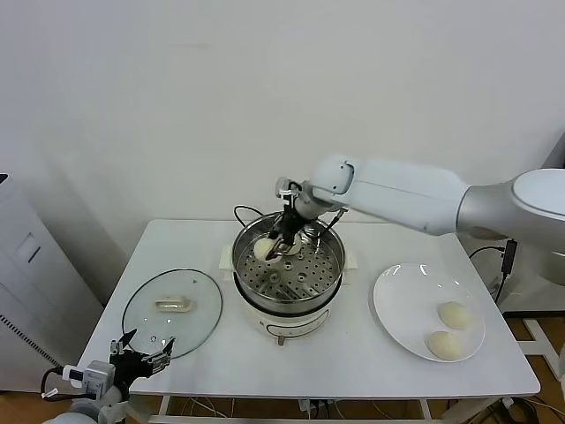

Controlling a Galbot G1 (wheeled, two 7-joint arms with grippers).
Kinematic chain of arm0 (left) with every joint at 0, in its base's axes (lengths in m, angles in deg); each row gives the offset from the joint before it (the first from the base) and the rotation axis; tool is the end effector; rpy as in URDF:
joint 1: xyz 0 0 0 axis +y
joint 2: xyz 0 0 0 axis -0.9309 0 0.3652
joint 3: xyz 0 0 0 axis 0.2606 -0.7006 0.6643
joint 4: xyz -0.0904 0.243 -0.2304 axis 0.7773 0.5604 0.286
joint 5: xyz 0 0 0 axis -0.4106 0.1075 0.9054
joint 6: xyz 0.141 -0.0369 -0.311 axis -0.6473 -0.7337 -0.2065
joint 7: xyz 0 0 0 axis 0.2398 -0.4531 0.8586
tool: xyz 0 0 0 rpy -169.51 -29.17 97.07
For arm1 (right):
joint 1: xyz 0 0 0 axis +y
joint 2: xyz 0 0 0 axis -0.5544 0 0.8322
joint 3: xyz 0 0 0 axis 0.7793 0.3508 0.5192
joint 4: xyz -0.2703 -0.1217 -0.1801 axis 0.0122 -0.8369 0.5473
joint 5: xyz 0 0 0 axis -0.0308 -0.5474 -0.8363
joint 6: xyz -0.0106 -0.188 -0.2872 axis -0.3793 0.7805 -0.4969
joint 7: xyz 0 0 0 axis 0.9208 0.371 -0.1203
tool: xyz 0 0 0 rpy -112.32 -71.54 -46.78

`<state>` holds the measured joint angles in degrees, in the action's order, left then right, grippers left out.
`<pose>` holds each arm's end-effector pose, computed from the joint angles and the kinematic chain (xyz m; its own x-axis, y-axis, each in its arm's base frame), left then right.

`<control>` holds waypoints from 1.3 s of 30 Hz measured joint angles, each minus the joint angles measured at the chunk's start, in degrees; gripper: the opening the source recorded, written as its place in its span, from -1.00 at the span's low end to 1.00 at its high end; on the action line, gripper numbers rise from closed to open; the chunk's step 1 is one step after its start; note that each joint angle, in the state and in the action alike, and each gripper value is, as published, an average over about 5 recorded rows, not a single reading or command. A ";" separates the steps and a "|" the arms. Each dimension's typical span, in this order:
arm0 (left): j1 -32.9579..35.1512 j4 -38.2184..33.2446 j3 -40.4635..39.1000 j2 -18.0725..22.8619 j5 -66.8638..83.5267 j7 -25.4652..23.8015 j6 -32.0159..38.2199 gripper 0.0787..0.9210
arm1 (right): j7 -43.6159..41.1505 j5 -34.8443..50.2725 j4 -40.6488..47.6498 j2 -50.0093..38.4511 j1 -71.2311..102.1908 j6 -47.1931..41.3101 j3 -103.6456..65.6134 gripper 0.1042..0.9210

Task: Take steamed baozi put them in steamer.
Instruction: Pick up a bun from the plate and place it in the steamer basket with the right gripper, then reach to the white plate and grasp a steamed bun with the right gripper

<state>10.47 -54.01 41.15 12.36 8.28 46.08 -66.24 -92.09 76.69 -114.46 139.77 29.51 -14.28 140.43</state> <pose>0.1782 0.1081 -0.2802 -0.8518 0.0616 0.5203 0.1695 0.9721 0.1624 0.5667 0.1025 -0.0846 -0.1152 -0.4715 0.8743 -0.9913 -0.0017 -0.1315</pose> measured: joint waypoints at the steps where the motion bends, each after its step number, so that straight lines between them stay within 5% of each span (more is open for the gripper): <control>1: 0.01 0.00 0.00 -0.03 0.00 0.00 0.01 0.77 | 0.24 -0.13 0.30 0.41 0.43 -0.12 -0.08 -0.09; 11: 0.25 -0.13 0.13 -0.17 0.07 -0.04 0.11 0.77 | 1.84 -1.15 2.40 2.90 3.51 -1.39 -0.48 -0.04; 25: 0.59 -0.56 0.48 -0.04 0.26 -0.03 0.17 0.77 | 2.08 -1.81 2.41 2.86 3.32 -1.83 -0.78 0.74; 39: 0.90 -1.23 0.57 0.28 0.17 -0.04 0.16 0.77 | -7.54 -7.98 -6.61 -12.26 -9.68 1.79 5.25 0.76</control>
<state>11.36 -55.24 41.72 12.64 8.45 46.04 -66.07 -99.63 68.71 -121.07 127.50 19.83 -12.48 145.67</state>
